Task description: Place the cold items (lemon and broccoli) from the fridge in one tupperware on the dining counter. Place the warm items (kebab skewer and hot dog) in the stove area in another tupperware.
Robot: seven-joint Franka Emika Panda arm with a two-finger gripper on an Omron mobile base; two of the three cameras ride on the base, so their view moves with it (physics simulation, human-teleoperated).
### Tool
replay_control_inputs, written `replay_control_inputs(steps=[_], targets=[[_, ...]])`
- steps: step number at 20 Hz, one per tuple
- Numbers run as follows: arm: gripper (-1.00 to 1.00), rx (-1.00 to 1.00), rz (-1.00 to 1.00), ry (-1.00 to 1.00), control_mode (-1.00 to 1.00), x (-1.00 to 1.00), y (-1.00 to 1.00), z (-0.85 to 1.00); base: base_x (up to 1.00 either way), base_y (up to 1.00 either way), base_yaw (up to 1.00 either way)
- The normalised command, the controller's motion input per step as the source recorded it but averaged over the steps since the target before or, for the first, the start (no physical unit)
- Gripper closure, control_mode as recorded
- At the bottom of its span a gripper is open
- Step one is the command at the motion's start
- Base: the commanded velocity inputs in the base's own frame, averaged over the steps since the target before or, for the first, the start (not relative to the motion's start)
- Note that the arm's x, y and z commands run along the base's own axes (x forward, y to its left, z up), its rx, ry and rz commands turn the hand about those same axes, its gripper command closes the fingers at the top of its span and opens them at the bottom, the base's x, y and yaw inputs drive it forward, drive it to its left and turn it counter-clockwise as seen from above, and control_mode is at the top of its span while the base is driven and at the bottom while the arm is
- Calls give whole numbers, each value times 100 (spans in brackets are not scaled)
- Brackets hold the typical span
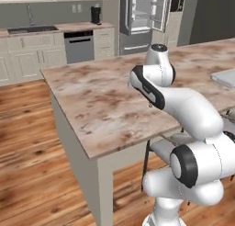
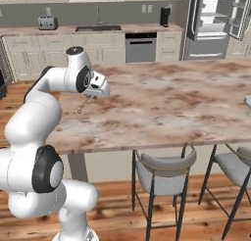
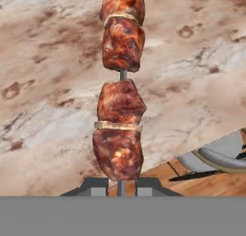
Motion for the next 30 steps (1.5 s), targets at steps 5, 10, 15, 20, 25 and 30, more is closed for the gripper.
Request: replay_control_inputs(steps=[5, 10, 15, 20, 25, 30], targets=[[100, 0, 0, 0, 100, 0, 0, 0, 5, -100, 0], [100, 0, 0, 0, 100, 0, 0, 0, 13, -100, 0], [100, 0, 0, 0, 100, 0, 0, 0, 21, -100, 0], [100, 0, 0, 0, 100, 0, 0, 0, 26, -100, 0], [100, 0, 0, 0, 100, 0, 0, 0, 34, -100, 0], [100, 0, 0, 0, 100, 0, 0, 0, 38, -100, 1]])
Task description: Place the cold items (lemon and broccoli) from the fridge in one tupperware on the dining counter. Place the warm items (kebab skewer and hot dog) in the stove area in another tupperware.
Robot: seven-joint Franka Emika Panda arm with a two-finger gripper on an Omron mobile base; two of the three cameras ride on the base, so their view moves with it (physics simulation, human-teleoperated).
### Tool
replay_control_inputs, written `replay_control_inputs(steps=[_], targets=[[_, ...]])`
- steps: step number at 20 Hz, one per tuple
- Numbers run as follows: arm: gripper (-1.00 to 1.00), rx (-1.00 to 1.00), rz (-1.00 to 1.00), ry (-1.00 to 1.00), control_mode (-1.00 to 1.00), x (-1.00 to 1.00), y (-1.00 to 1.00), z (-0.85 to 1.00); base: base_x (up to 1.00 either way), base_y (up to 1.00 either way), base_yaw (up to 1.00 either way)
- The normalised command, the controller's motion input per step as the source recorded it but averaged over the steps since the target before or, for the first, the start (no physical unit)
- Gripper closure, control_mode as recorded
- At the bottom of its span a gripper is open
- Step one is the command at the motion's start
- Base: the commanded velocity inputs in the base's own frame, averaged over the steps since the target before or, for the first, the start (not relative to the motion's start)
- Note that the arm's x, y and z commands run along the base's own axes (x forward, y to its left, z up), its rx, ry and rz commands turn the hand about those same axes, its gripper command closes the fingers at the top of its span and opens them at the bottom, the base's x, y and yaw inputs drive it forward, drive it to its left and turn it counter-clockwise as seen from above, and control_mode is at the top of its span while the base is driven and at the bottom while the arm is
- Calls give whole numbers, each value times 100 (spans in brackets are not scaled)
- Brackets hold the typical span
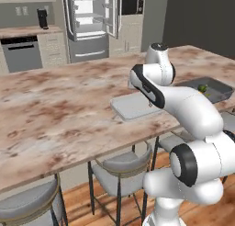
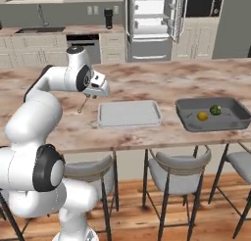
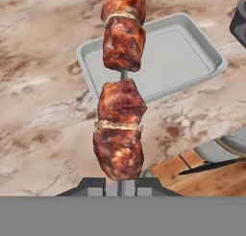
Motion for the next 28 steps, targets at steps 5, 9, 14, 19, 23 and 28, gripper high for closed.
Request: replay_control_inputs(steps=[5, 9, 14, 19, 23, 28], targets=[[100, 0, 0, 0, 100, 0, 0, 0, 51, -79, 22], [100, 0, 0, 0, 100, 0, 0, 0, 63, -49, 49], [100, 0, 0, 0, 100, 0, 0, 0, 64, -40, 53], [100, 0, 0, 0, 100, 0, 0, 0, 80, -39, 29], [100, 12, 21, 1, -100, 49, -7, -7, 46, -17, 14], [100, 2, 78, 4, -100, 94, 0, -31, 0, 0, 0]])
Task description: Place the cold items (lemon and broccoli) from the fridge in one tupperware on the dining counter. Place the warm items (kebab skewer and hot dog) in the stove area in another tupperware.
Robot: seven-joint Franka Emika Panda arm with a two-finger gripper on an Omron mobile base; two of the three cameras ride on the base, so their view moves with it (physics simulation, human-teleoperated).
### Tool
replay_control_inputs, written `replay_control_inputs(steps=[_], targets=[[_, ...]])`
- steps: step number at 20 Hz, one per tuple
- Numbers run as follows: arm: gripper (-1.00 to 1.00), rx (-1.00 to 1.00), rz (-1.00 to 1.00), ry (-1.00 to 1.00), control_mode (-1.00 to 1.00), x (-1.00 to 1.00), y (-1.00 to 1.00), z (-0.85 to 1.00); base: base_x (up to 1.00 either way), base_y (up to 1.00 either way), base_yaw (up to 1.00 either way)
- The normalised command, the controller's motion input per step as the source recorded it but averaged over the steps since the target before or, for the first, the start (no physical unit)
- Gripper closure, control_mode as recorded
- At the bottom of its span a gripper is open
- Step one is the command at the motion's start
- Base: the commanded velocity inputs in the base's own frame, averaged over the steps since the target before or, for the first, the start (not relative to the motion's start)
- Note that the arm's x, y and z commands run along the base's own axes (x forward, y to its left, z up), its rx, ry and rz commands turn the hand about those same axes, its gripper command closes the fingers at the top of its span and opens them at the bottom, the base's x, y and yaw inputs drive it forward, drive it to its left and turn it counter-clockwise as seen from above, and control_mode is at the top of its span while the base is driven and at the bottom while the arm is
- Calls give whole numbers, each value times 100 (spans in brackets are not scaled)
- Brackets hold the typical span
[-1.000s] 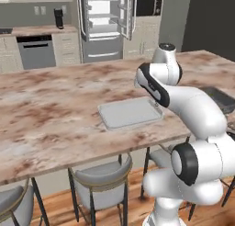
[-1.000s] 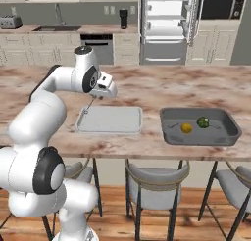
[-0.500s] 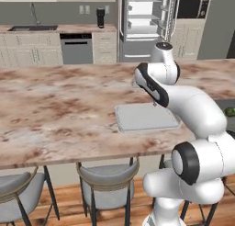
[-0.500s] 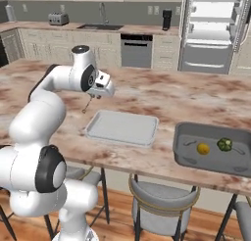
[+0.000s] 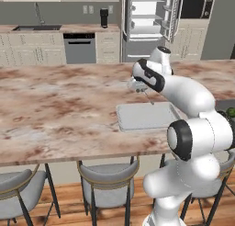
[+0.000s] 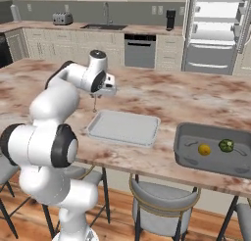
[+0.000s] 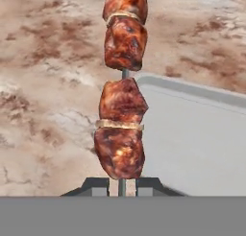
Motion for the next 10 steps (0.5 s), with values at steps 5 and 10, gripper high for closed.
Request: replay_control_inputs(steps=[5, 10], targets=[[100, -13, 78, 0, -100, 59, -3, -37, 0, 0, 0], [100, -14, 62, 0, -100, 32, -16, -18, 0, 0, 0]])
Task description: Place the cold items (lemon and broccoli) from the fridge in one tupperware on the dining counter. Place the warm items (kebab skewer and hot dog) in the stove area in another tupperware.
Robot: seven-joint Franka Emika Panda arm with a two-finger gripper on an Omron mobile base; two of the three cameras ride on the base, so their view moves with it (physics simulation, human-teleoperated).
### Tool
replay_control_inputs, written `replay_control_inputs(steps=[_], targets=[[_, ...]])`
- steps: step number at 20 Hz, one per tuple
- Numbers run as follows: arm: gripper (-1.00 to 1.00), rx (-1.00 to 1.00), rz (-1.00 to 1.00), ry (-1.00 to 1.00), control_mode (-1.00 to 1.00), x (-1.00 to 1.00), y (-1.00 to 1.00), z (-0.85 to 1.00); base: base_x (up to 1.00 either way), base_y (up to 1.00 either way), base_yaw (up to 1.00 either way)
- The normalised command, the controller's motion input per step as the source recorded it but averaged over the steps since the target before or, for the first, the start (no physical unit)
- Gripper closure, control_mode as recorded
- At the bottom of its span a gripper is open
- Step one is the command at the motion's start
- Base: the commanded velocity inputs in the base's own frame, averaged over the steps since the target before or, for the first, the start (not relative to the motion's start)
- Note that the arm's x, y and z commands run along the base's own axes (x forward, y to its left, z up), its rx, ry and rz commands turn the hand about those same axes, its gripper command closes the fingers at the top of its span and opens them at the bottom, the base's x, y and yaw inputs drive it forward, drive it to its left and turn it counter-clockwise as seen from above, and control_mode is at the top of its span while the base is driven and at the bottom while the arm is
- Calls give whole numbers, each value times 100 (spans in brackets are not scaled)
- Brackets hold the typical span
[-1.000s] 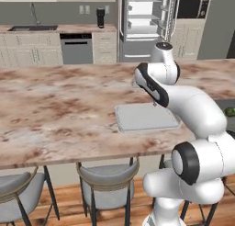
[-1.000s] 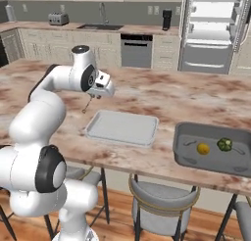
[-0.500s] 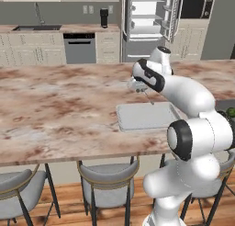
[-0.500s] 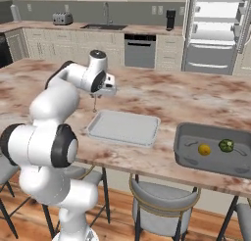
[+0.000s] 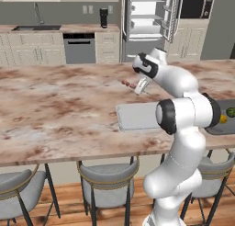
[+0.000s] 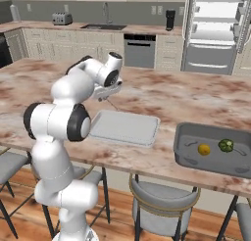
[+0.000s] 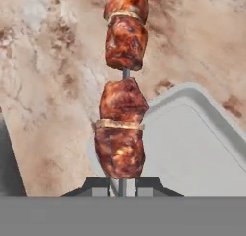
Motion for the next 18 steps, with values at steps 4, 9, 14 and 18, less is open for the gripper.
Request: replay_control_inputs(steps=[4, 9, 14, 18], targets=[[100, -19, 51, 0, -100, 16, -26, -30, 0, 0, 0], [100, -20, 28, 0, -100, 1, -38, -45, 0, 0, 0], [100, -14, 1, 0, -100, 0, -16, -47, 0, 0, 0], [100, -6, 0, 0, -100, 0, -1, -44, 0, 0, 0]])
